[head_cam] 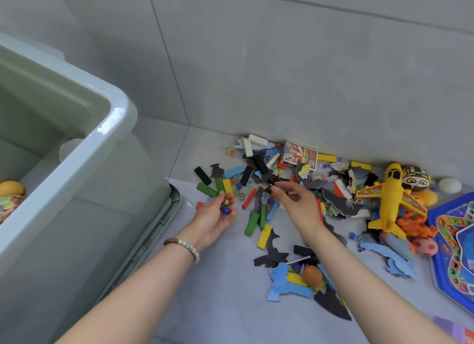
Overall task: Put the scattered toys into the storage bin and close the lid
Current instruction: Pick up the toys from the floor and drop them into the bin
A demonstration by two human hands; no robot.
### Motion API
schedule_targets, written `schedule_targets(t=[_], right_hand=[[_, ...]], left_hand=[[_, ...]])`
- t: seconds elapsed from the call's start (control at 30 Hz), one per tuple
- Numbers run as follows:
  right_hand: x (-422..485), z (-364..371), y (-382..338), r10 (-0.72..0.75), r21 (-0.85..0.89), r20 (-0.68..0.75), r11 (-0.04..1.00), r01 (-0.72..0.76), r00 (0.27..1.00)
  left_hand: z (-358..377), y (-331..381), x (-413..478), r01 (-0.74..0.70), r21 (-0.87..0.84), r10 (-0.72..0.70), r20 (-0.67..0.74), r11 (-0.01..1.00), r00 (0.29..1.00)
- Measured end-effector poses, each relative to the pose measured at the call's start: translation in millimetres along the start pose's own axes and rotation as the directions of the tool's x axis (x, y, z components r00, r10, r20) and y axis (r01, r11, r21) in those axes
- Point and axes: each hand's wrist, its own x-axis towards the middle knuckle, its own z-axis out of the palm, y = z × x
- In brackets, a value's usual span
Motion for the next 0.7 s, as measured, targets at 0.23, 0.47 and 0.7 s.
schedule_targets(t=[0.23, 0.47, 0.7], right_hand=[[12, 2, 16, 0.004, -0.254, 0.022, 0.967, 0.002, 1.000], [20, 20, 15, -0.034, -0.392, 0.024, 0.919, 0.040, 0.999], [17, 26, 17, -0.004, -0.417, 0.060, 0.908, 0.029, 0.998]], left_hand=[[-12, -19, 3, -0.020, 0.317, 0.042, -0.061, 0.948, 0.997], [-6, -20, 0, -0.032, 0.318, 0.051, -0.052, 0.948, 0.997], [-9, -21, -2, -0.041, 0.305, 0.056, -0.039, 0.951, 0.998]])
